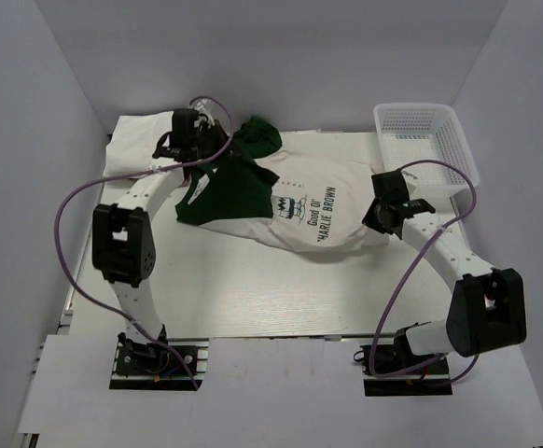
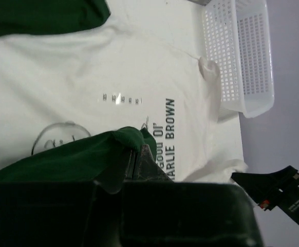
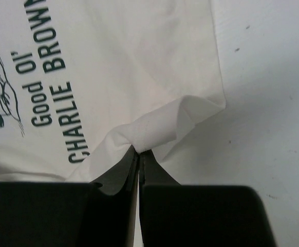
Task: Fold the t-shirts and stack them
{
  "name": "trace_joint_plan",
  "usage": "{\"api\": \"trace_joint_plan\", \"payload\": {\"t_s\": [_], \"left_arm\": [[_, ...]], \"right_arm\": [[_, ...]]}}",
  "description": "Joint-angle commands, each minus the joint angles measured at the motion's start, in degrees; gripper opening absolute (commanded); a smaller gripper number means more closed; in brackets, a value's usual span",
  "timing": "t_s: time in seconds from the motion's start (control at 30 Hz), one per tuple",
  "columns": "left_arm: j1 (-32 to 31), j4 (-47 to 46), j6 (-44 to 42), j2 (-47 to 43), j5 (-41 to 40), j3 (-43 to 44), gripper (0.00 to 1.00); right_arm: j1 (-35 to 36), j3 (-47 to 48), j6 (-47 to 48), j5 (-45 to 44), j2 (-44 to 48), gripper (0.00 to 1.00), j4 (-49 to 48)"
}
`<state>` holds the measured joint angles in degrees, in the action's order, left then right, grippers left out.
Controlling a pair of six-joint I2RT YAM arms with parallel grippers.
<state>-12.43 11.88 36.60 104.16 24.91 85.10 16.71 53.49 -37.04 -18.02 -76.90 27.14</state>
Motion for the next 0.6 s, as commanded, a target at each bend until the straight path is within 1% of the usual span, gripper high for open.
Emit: {"api": "trace_joint_plan", "payload": {"t_s": [0.0, 0.03, 0.07, 0.2, 0.23, 0.3, 0.33, 0.37, 0.43, 0.5, 0.53, 0.57], "left_arm": [[0.6, 1.1, -6.5, 7.2, 3.3, 11.1, 0.00], [0.6, 1.1, -7.3, 8.9, 3.3, 14.7, 0.00], [0.6, -0.4, -7.3, 10.1, 3.3, 16.0, 0.00], [1.3, -1.3, -8.7, 15.4, -1.8, 23.1, 0.00], [1.3, -1.3, -9.3, 16.8, -4.5, 23.8, 0.00], [1.9, -4.3, -9.9, 17.3, -6.2, 23.8, 0.00], [1.9, -5.5, -9.9, 18.3, -6.2, 24.5, 0.00], [2.4, -7.6, -9.9, 19.3, -6.2, 24.5, 0.00], [2.4, -9.2, -9.9, 20.6, -6.9, 25.8, 0.00], [2.4, -9.8, -10.4, 23.8, -7.5, 29.4, 0.00], [2.4, -10.6, -10.9, 25.0, -5.0, 30.9, 0.06], [2.4, -10.6, -10.9, 26.5, -4.4, 32.7, 0.11]], "right_arm": [[-1.8, 4.6, 0.0, -3.3, -2.7, 0.00, 0.1], [-2.0, 6.3, -0.3, -3.4, -3.9, 0.00, 0.8], [-2.6, 6.9, -0.5, -3.7, -5.1, 0.00, 1.0], [-4.6, 9.6, -1.0, -3.0, -8.8, 0.00, 2.0], [-4.7, 10.5, -1.0, -2.9, -9.2, 0.00, 2.4], [-4.9, 11.7, -1.1, -2.4, -11.2, 0.00, 2.7], [-5.2, 12.5, -1.4, -2.1, -11.7, 0.16, 3.1], [-5.2, 13.4, -1.3, -2.0, -13.3, 0.18, 3.6], [-5.5, 14.3, -1.3, -3.2, -14.3, 0.18, 4.2], [-5.6, 16.2, -0.8, -4.9, -15.3, 0.23, 6.1], [-5.5, 17.4, -0.6, -5.2, -15.6, 0.28, 6.4], [-5.5, 18.0, -0.1, -5.2, -15.6, 0.37, 7.0]]}}
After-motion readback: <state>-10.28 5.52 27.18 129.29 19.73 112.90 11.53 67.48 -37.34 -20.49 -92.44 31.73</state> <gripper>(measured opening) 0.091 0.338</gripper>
